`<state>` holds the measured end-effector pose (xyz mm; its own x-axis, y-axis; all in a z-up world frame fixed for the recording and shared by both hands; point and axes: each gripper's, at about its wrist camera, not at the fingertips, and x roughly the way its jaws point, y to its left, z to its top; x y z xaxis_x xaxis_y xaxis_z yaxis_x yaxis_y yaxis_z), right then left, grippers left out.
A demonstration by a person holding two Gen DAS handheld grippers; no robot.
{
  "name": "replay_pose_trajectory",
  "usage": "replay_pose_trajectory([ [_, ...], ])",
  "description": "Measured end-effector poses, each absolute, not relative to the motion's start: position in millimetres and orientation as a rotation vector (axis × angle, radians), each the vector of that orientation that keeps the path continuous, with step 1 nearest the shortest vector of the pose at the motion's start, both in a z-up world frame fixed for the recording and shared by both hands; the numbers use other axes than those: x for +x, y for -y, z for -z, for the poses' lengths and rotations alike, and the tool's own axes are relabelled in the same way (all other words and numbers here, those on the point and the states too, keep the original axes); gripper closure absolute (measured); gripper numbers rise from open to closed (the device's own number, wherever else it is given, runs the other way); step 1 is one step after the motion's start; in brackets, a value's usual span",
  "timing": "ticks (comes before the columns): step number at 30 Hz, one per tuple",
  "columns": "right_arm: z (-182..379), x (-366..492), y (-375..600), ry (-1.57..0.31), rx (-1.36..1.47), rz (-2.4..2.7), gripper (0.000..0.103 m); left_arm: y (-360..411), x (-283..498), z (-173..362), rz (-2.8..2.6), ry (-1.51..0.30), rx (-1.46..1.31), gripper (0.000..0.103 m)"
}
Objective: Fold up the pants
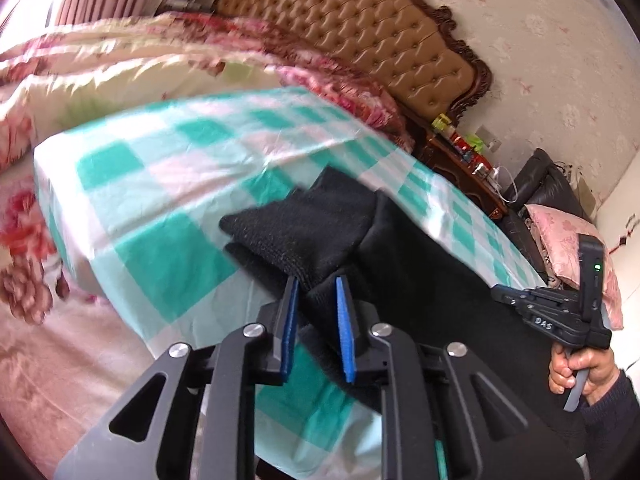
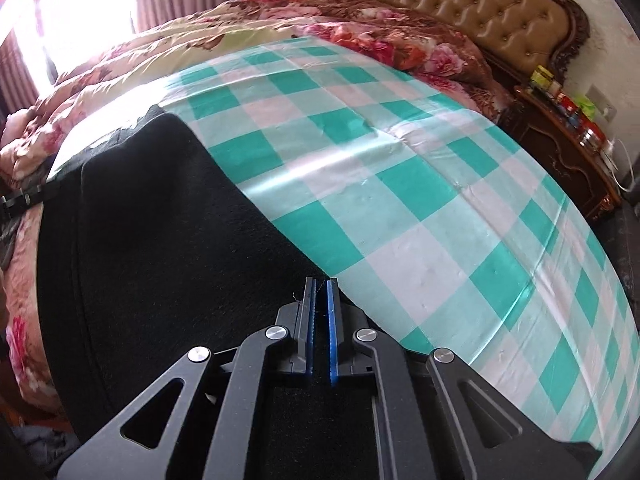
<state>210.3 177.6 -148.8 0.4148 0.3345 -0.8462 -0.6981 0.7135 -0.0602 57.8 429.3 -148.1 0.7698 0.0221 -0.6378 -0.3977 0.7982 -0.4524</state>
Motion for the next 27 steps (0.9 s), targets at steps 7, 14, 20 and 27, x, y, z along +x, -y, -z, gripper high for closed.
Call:
replay_pose_trajectory([
  [7, 138, 209, -169, -0.878, -0.365, -0.568, 0.094, -435, 37, 130, -0.313, -0.589, -0.560, 0.063],
  [14, 110, 166, -162, -0.827, -0.268, -0.564, 0.047, -408, 50, 115, -0.234, -0.572, -0.376, 0.087],
  [20, 121, 134, -166, -0.882, -0.241, -0.564, 0.031, -416, 74, 131, -0.299, -0.680, -0.369, 0.083],
  [27, 156, 139, -159, -0.971, -0.241, -0.474, 0.028, -388, 121, 88, -0.227, -0.619, -0.162, 0.083],
])
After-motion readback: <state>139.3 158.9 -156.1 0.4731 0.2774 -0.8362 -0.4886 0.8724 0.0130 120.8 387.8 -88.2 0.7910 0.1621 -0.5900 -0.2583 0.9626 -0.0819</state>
